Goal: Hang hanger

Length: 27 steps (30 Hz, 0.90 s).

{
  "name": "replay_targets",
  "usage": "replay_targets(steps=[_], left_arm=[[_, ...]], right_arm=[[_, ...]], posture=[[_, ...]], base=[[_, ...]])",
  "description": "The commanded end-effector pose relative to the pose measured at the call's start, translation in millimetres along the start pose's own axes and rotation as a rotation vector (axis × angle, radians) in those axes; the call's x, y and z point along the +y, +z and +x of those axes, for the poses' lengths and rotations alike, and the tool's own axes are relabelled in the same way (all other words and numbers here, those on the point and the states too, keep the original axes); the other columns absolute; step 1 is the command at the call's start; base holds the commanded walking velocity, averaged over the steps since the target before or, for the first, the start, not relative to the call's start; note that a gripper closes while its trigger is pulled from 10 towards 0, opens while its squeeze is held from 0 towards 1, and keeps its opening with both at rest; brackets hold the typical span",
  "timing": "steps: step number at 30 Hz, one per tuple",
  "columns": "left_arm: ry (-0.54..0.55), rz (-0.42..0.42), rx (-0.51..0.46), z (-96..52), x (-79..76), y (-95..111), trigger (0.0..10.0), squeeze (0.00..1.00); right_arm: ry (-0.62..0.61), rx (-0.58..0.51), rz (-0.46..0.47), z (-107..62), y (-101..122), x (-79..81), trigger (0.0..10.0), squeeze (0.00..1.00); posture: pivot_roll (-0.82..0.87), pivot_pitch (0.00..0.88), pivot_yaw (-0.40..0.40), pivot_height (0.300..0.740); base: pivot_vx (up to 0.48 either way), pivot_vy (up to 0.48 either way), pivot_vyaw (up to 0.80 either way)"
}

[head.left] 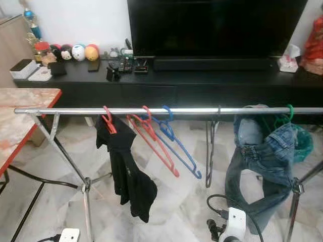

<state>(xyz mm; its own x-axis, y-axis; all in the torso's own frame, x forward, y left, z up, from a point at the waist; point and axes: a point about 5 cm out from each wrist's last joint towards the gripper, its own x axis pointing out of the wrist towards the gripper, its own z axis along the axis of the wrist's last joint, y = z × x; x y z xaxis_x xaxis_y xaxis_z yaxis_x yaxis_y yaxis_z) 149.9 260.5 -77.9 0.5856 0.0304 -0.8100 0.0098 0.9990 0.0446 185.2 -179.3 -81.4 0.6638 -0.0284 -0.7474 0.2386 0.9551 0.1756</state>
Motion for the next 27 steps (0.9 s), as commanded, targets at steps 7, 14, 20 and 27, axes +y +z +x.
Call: replay_targets(steps=[7, 14, 20, 27], left_arm=[[0.004, -0.005, -0.02, 0.0, 2.2, 3.5, 10.0, 0.0], [0.019, -0.056, -0.035, 1.8, 0.1, 7.0, 10.0, 0.0], [0.005, -0.065, -0.038, 3.4, -5.0, 8.1, 10.0, 0.0], [-0.003, -0.068, -0.042, 3.8, -5.9, 9.3, 10.0, 0.0]], right_arm=[[-0.009, 0.024, -0.096, -1.4, -4.7, -2.2, 10.0, 0.0], [0.0, 0.099, -0.197, -12.7, -32.9, -15.7, 10.0, 0.0], [-0.014, 0.084, -0.132, -14.4, -34.6, -18.8, 10.0, 0.0], [0.011, 0.016, -0.095, -6.6, -15.1, -6.9, 10.0, 0.0]], posture=[[0.0, 0.0, 0.032, 0.74], [-0.02, 0.0, 0.011, 0.74], [-0.02, 0.0, 0.0, 0.74], [-0.02, 0.0, -0.002, 0.74]], base=[[0.0, 0.0, 0.0], [0.0, 0.0, 0.0], [0.0, 0.0, 0.0], [0.0, 0.0, 0.0]])
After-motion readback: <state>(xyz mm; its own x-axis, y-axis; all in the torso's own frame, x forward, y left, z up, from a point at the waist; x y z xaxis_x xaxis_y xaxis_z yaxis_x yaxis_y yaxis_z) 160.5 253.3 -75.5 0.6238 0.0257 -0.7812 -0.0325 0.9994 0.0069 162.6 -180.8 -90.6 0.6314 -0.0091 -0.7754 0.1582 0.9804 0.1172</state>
